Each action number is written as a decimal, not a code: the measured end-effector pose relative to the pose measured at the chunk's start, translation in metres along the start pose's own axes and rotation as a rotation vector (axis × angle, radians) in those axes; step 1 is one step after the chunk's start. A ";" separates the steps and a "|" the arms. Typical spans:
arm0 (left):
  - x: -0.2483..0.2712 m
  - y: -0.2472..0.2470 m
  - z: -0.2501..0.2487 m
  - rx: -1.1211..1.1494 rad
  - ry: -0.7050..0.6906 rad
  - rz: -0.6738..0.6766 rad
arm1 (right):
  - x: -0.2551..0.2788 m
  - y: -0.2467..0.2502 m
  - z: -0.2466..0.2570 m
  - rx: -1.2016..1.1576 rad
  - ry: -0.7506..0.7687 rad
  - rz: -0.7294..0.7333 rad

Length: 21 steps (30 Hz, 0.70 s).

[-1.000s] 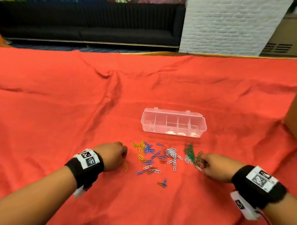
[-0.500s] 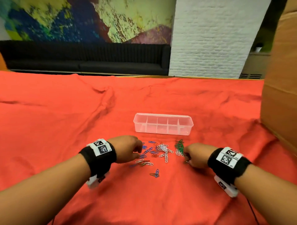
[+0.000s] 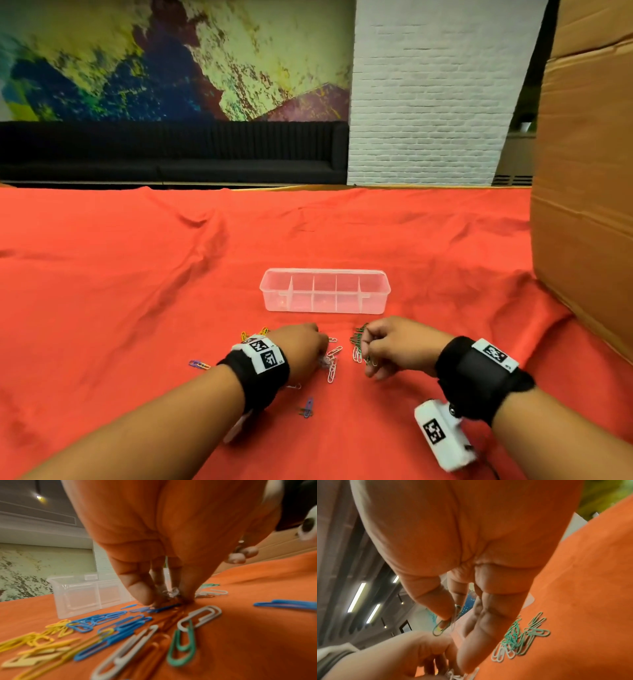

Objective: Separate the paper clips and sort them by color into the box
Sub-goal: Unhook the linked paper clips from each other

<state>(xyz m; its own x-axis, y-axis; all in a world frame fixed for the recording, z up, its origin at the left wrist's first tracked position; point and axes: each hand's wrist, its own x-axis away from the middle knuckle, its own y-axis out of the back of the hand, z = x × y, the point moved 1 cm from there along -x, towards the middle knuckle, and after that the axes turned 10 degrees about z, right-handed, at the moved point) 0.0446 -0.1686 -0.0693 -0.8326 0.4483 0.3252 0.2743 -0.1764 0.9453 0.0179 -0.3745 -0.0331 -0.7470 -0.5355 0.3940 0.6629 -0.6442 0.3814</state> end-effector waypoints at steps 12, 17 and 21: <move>0.029 0.013 0.072 1.067 -0.006 -0.119 | -0.053 0.005 0.006 0.093 -0.061 -0.024; 0.036 -0.001 0.069 1.450 -0.003 -0.102 | -0.059 -0.014 0.017 0.057 -0.021 -0.018; 0.039 -0.011 0.059 1.600 0.016 -0.095 | -0.063 -0.021 0.018 -0.005 0.016 0.003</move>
<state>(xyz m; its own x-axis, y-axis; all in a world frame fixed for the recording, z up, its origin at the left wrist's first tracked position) 0.0377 -0.0973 -0.0658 -0.8770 0.3933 0.2761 0.4134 0.9104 0.0164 0.0521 -0.3173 -0.0507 -0.7458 -0.5461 0.3816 0.6650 -0.6453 0.3761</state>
